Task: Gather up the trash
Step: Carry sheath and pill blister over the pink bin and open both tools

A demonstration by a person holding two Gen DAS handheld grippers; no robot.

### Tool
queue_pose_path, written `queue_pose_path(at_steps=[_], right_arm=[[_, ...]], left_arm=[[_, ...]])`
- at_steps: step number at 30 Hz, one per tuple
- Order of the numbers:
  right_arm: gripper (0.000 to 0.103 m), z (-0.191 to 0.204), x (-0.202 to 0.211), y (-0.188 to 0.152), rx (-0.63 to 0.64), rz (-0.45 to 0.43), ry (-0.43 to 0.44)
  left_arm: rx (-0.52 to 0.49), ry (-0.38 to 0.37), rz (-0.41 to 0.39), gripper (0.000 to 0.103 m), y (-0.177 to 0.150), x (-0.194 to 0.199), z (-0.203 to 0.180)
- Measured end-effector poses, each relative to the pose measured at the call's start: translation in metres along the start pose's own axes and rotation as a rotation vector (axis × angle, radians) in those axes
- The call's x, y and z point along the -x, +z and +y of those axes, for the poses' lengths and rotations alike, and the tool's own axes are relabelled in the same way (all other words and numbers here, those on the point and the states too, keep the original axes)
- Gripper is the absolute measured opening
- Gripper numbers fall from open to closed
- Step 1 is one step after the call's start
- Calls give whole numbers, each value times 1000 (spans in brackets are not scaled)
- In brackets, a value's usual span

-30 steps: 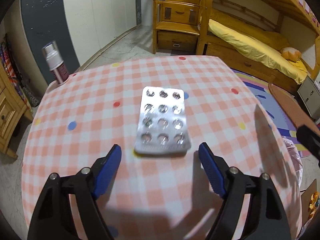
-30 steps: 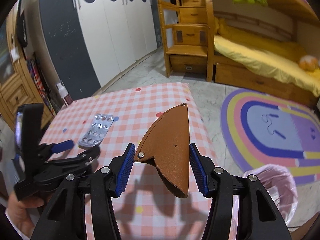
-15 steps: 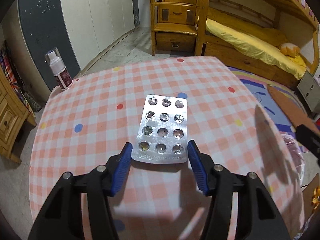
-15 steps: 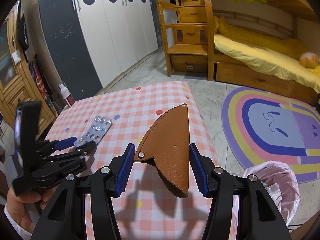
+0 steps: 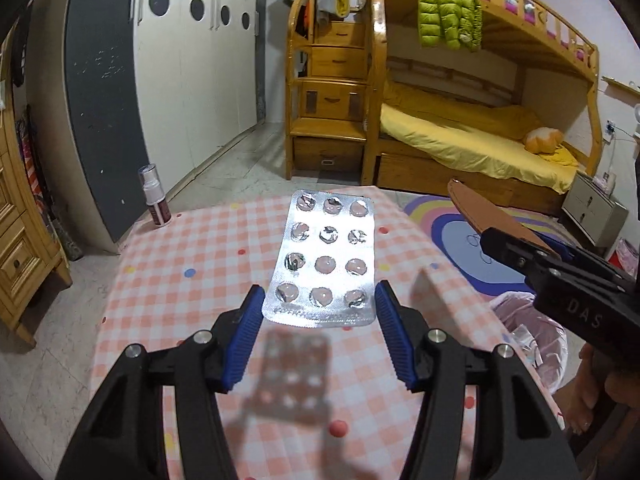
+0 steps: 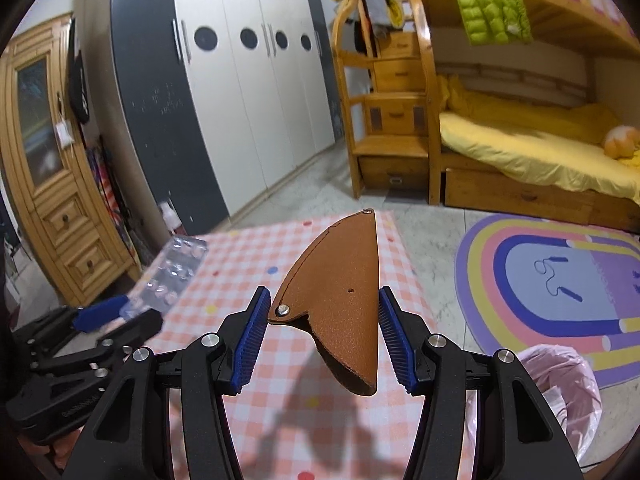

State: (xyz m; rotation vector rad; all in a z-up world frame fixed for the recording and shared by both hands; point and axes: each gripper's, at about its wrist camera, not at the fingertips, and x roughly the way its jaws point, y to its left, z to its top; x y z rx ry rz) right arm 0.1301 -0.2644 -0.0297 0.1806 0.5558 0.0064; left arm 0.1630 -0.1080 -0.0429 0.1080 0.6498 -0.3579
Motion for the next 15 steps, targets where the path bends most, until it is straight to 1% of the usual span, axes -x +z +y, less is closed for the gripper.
queue_pose_path(at_steps=[2,5,8,12,15], right_arm=[[55,-5,17,-3,2,-15,-16],[55,-14,35,-8,3,-19,-48],[55,-26,56,-11,-4,-35,-82],[55,-44,81,-12,-26,-63,-117],[55,-62,99,-16,-21,-83,-178]], left_arm=[[-30,-19,-17,55,1,6,-13],[-51,-80,-34,55,2,11,-32],[-85,-116,-47,55,1,15,-50],[-119,-182,-42,56,-3,11,-80],[-162,-213,-35,56,-7,3,-105]])
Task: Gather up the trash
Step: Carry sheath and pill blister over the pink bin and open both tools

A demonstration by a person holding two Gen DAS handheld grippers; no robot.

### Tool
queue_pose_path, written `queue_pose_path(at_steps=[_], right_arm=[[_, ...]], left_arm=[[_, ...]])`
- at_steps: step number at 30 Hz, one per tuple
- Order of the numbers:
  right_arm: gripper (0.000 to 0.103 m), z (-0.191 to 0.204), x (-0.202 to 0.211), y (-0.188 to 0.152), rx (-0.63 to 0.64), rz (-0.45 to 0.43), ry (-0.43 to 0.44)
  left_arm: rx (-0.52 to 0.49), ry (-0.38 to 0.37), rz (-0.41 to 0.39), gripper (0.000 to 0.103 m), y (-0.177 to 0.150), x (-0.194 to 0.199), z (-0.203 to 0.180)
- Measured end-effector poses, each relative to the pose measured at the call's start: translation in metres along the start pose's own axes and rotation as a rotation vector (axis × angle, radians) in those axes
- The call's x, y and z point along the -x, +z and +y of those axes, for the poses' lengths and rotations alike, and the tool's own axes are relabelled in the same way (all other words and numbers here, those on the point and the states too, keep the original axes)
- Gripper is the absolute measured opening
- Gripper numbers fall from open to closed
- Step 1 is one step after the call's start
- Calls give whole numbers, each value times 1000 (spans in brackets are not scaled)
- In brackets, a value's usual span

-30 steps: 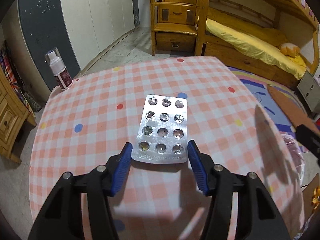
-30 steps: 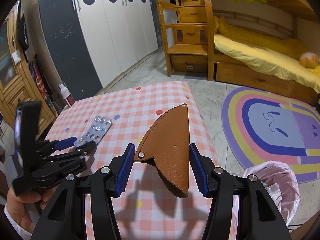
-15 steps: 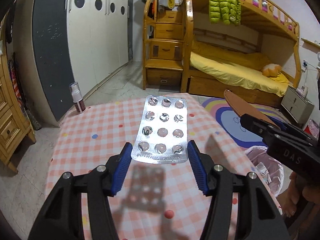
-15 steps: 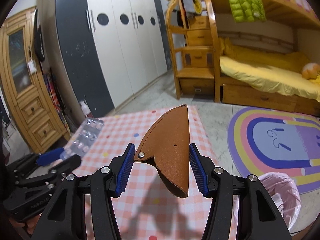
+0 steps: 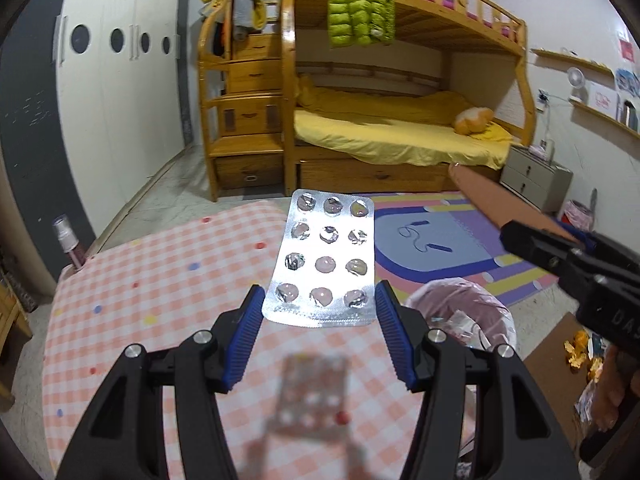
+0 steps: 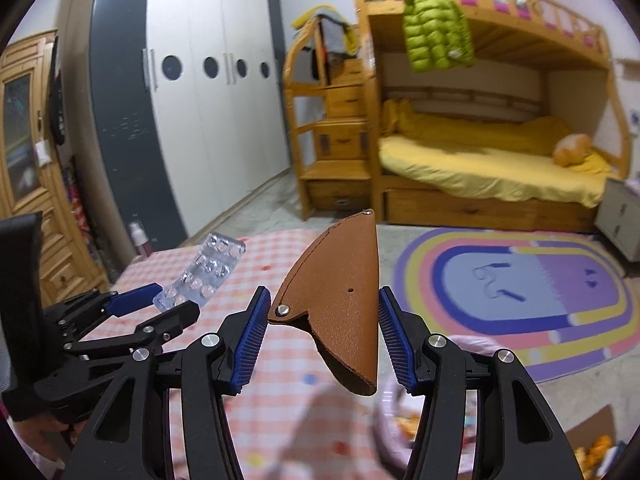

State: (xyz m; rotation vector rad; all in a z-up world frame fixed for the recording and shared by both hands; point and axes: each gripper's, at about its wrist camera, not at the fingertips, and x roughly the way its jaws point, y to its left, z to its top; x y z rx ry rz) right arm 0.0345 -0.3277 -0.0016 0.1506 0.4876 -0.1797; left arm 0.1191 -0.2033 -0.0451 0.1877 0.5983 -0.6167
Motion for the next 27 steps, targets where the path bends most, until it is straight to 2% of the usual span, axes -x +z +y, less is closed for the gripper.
queue_pose_path(at_steps=[4,11,16,21,22,23,24,27], right_arm=[[55,-34,9,-15,-32,17,-73],[55,-93,4,-58,-120,105,-172],[55,-122,-5,-73,-158,133,-207],[57,-147,-15,-82,-206,138,-197],[59,-151,-17,-84,-212,139,-193],[67,-154,-22,-86,-218,149,-195],[71,-153,-24,-88,-221,157,-207],[71,-153,-21,-93,-243,160,-207]], left_arm=[[-40,-73,34,56,-1,-24,-34],[-116,-186,84,56,-6,-66,-93],[-159,-238,131,56,-13,-100,-128],[-199,-265,127,56,-11,-116,-150],[-206,-267,125,59,-11,-119,-152],[-208,-260,126,66,-11,-121,-154],[-204,-254,124,77,-10,-120,-152],[-165,-244,132,78,-9,-118,-141]])
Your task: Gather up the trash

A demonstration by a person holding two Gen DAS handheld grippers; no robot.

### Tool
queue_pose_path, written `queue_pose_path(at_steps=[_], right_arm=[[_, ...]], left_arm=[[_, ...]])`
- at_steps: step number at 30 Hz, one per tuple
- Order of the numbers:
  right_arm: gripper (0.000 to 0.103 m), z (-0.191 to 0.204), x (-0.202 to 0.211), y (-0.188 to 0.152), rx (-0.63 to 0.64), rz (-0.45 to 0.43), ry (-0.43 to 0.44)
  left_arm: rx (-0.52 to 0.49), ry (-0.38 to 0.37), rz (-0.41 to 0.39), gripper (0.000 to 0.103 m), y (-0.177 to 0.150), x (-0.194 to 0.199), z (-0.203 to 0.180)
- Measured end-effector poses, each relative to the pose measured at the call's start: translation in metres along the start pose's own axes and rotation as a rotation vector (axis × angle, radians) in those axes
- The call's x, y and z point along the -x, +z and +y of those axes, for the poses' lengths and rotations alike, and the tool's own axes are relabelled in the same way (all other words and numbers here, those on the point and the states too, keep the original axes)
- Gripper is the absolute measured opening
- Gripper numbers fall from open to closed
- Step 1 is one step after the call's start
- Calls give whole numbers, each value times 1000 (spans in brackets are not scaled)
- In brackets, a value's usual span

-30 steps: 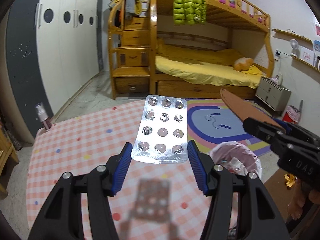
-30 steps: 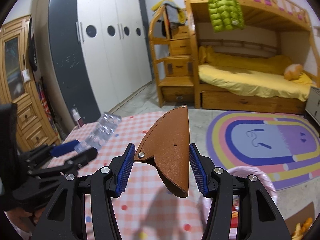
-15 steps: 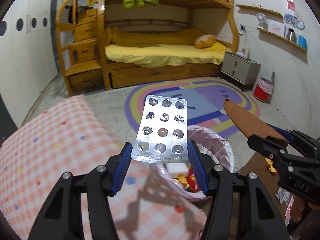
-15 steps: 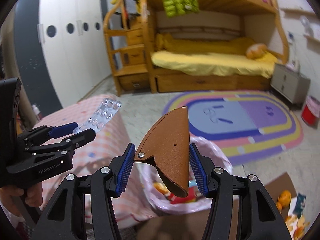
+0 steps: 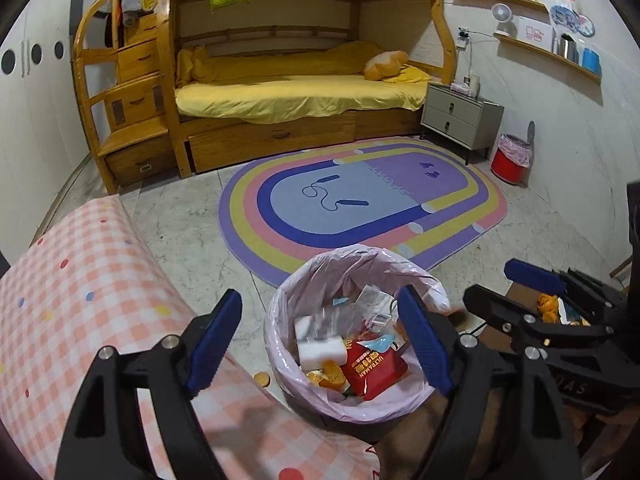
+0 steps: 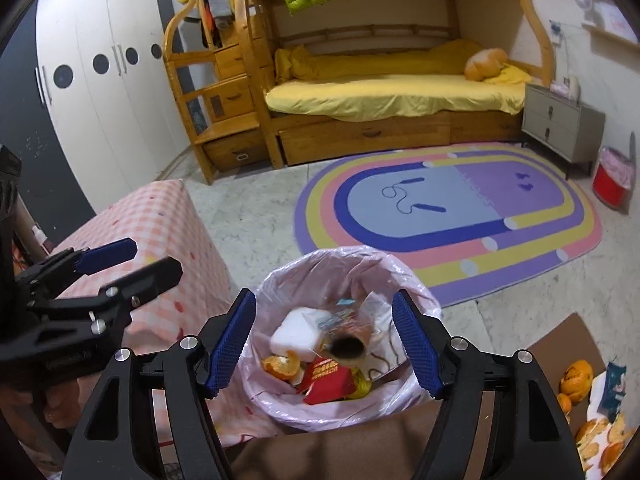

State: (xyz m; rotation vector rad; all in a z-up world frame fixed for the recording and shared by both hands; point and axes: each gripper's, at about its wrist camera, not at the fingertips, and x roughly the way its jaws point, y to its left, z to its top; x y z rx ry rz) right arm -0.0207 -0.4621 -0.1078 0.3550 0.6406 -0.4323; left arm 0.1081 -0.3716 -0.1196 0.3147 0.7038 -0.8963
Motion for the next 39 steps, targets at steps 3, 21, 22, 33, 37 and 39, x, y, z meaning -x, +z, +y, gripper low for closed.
queue_pose_path(at_steps=[3,21,22,33,37,39], right_arm=[[71,3,11,-1,-1,-8,5],[91,119,141,1,188,-12,264],[92,128,149,-1,205,-15,276],[94,173,183,-15,266,9,258],[94,183,194,-20,301,-3,235],[95,190,199,-23,323,-8,235]], left_arm=[[61,28,-8,78,-2,12,15],[338,398,-18,90,-63,176,101],[354,412,-8,94,-70,188,102],[383,575,19,96,-115,301,94],[413,631,13,96,-126,333,95],[417,664,9,96,-131,346,96]])
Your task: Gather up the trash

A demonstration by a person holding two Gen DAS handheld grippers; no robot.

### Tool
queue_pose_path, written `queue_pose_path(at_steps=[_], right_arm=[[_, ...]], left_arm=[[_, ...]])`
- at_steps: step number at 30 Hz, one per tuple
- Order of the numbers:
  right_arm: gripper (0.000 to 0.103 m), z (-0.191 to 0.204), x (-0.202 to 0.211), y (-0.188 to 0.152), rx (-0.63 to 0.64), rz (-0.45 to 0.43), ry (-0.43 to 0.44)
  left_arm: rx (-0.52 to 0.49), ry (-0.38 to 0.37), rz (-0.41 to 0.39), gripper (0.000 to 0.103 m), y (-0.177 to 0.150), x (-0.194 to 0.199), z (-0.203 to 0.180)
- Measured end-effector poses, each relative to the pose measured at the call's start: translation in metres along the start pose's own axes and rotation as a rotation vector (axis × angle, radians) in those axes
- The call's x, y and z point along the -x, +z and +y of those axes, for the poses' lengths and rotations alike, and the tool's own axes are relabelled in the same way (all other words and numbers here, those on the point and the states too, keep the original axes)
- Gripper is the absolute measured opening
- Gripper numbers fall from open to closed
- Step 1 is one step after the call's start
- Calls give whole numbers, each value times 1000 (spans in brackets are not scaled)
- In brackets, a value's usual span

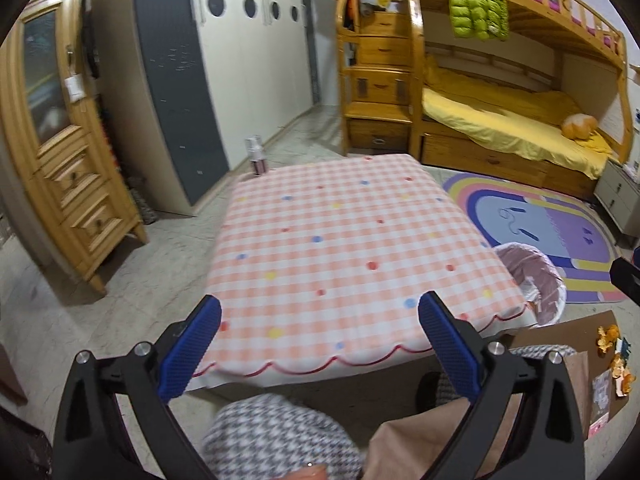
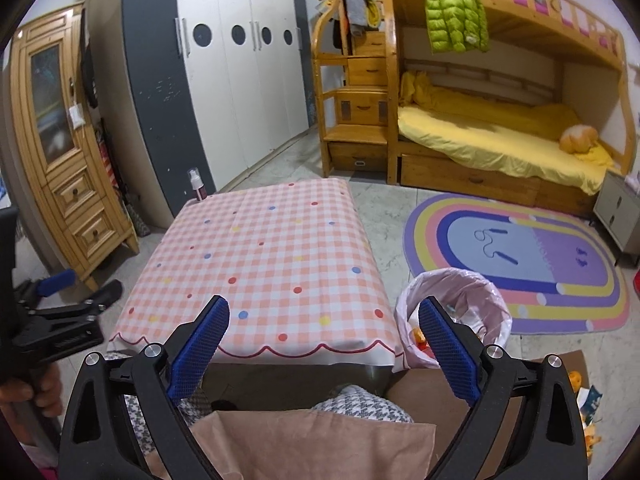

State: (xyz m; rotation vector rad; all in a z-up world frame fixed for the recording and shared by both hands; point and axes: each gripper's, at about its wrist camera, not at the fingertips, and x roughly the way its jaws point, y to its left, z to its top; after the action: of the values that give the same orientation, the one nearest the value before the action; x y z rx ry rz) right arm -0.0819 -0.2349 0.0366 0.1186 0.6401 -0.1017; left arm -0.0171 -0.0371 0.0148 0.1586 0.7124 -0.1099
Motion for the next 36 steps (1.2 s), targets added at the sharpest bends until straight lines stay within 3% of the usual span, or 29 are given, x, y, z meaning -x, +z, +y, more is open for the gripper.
queue_pose_path(at_steps=[9,36], right_arm=[[95,19,-9,-2,48,17,18],[95,19,-19,-6,42,43,25]], left_arm=[[37,69,14,96,-10,5,25],[48,65,47,96,-11,-8,28]])
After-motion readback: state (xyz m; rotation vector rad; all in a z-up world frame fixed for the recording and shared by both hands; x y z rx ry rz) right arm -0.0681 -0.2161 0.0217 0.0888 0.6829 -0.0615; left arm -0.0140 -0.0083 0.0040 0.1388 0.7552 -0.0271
